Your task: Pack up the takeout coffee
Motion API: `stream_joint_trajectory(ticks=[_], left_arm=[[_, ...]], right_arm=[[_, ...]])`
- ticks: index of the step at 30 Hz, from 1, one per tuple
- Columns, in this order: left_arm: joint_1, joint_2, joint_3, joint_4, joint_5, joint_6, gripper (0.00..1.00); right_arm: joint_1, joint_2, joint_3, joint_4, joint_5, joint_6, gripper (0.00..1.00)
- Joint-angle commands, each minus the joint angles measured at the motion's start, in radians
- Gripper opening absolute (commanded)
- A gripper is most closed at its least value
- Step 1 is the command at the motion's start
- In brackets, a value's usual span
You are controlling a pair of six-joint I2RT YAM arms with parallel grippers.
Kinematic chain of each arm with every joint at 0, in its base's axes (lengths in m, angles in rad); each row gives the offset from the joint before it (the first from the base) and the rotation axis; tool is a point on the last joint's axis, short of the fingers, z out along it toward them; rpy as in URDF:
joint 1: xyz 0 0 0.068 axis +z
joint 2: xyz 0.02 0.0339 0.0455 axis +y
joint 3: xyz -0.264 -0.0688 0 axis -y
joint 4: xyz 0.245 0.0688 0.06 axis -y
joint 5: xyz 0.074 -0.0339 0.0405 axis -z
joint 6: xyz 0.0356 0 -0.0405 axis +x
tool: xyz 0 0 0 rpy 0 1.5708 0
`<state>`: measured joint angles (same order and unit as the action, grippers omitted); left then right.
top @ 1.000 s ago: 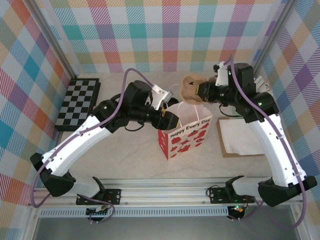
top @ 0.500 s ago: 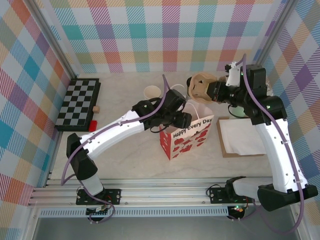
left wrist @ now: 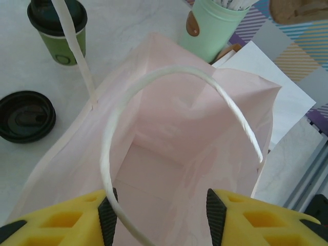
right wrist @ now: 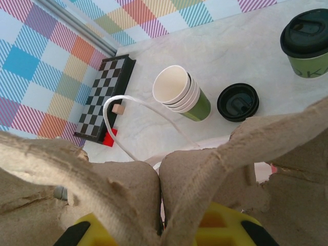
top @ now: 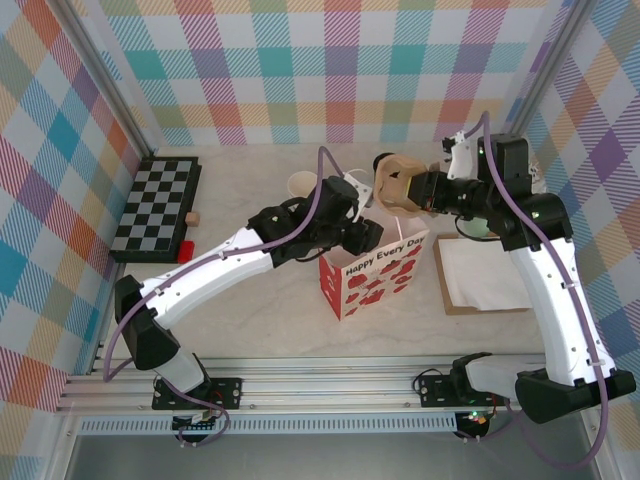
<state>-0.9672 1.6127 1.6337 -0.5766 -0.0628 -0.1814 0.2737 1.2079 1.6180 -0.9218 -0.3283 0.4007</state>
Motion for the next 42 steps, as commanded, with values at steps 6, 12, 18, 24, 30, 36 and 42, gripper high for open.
stream_joint_trajectory(ticks=[6,12,18,24,30,36,42], left_arm=[[-0.011,-0.057,-0.027,0.088,0.063,0.133,0.24],[-0.036,-0.135,-0.124,0.144,0.088,0.302,0.15],[-0.036,-0.153,-0.136,0.128,0.152,0.475,0.09],[-0.037,-0.184,-0.196,0.194,0.159,0.504,0.09],[-0.037,-0.221,-0.254,0.243,0.118,0.478,0.08],[-0.037,-0.259,-0.29,0.273,0.109,0.472,0.05],[-0.036,-0.327,-0.339,0.289,0.102,0.475,0.05]], right_arm=[[-0.002,0.023,0.012,-0.009,-0.051,0.036,0.0],[-0.003,0.074,0.093,-0.065,-0.119,0.088,0.0],[-0.002,0.122,0.148,-0.146,-0.156,0.135,0.0],[-0.002,0.116,0.082,-0.107,-0.286,0.26,0.0],[-0.002,0.049,-0.078,0.015,-0.309,0.433,0.0],[0.0,0.028,-0.256,0.116,-0.296,0.513,0.0],[0.0,0.056,-0.276,0.126,-0.244,0.528,0.0]])
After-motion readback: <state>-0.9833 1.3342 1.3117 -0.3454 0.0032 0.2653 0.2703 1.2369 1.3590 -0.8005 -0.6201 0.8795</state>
